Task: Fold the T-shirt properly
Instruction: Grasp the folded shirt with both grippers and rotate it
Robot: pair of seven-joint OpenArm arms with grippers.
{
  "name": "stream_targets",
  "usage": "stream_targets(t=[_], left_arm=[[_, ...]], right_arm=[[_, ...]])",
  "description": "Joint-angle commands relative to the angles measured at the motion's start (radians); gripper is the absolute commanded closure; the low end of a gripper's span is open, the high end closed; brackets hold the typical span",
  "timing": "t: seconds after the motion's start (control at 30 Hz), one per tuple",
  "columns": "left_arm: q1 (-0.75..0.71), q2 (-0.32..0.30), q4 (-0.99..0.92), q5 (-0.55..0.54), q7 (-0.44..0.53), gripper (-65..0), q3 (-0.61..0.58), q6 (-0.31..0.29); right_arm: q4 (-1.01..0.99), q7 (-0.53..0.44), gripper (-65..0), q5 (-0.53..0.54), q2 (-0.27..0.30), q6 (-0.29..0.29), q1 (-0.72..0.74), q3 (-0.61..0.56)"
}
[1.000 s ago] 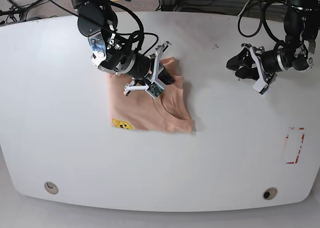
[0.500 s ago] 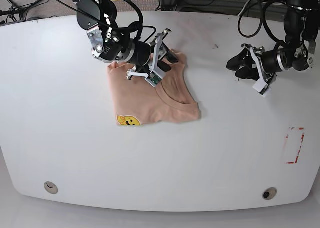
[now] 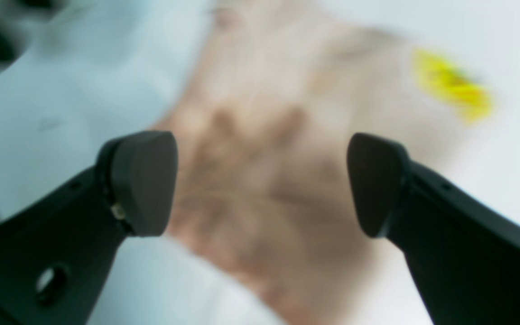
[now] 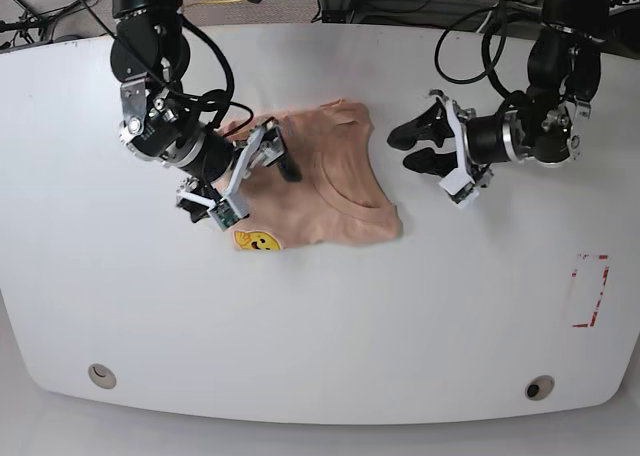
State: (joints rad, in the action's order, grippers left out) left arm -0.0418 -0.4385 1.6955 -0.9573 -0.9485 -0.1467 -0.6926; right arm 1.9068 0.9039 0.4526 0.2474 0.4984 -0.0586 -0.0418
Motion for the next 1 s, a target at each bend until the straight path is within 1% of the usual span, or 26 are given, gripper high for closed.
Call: stream_targets(t=[0.0,0.07,0.1,0.17,0.2,0.23,0.27,0.3,0.37,0.4,0.43,0.5,0.53,0.6,0.67,0.7,0.83,0.9,0.97], left_arm=[[0.02,0.033,0.007,-0.033,0.03,-27.5,-0.046,-0.006],[0.023,0.062,-0.015,-0.019,0.03,-27.5,-0.069,0.006],[0.029,0.094,-0.031,0.001,0.03,-27.5,-0.078,0.026],[0.061,0.162,-0.05,0.059,0.032,-27.5,-0.097,0.043],[0.064,0.18,-0.05,0.082,0.032,-27.4,-0.106,0.043],[0.059,0.208,-0.048,0.119,0.032,-27.4,-0.12,0.043],[0.055,0.223,-0.048,0.14,0.032,-27.4,-0.127,0.044],[0.053,0.246,-0.048,0.169,0.032,-27.4,-0.139,0.047],[0.061,0.298,-0.054,0.234,0.032,-27.4,-0.158,0.047],[0.062,0.318,-0.054,0.263,0.032,-27.4,-0.162,0.047],[0.056,0.347,-0.048,0.315,0.032,-27.2,-0.173,0.047],[0.055,0.379,-0.044,0.387,0.032,-25.8,-0.187,0.047],[0.055,0.392,-0.042,0.421,0.033,-23.8,-0.189,0.047],[0.055,0.419,-0.045,0.485,0.033,-15.6,-0.192,0.047],[0.055,0.439,-0.041,0.522,0.033,-10.3,-0.199,0.047],[0.055,0.445,-0.041,0.538,0.033,-9.0,-0.205,0.047],[0.055,0.45,-0.044,0.574,0.035,-9.0,-0.222,0.047],[0.055,0.45,-0.05,0.591,0.035,-8.9,-0.224,0.047],[0.055,0.45,-0.059,0.601,0.035,-8.9,-0.225,0.046]], right_arm=[[-0.005,-0.025,-56.8,0.024,0.04,0.009,0.032,0.024],[-0.03,-0.025,-56.3,0.013,0.057,0.009,0.07,0.032],[-0.072,-0.025,-54.4,0.013,0.065,0.009,0.098,0.03],[-0.161,-0.027,-47.7,0.013,0.068,0.01,0.164,0.029],[-0.186,-0.027,-44.4,0.013,0.068,0.01,0.182,0.029],[-0.212,-0.027,-39.0,0.015,0.069,0.01,0.2,0.03],[-0.226,-0.027,-35.4,0.013,0.069,0.015,0.211,0.029],[-0.257,-0.032,-30.8,0.007,0.069,0.03,0.231,0.027],[-0.326,-0.061,-24.1,-0.01,0.065,0.064,0.279,0.026],[-0.352,-0.068,-22.2,-0.019,0.063,0.076,0.294,0.024],[-0.387,-0.078,-20.6,-0.031,0.06,0.096,0.314,0.024],[-0.424,-0.081,-20.6,-0.053,0.042,0.113,0.34,0.024],[-0.448,-0.084,-20.3,-0.067,0.034,0.119,0.352,0.024],[-0.508,-0.105,-20.3,-0.111,0.016,0.133,0.386,0.024],[-0.551,-0.137,-20.3,-0.148,-0.003,0.153,0.405,0.024],[-0.571,-0.15,-20.3,-0.168,-0.013,0.164,0.408,0.024],[-0.628,-0.177,-20.1,-0.225,-0.035,0.182,0.428,0.024],[-0.679,-0.228,-20.1,-0.255,-0.052,0.191,0.429,0.024],[-0.712,-0.273,-20.1,-0.278,-0.055,0.191,0.429,0.024]])
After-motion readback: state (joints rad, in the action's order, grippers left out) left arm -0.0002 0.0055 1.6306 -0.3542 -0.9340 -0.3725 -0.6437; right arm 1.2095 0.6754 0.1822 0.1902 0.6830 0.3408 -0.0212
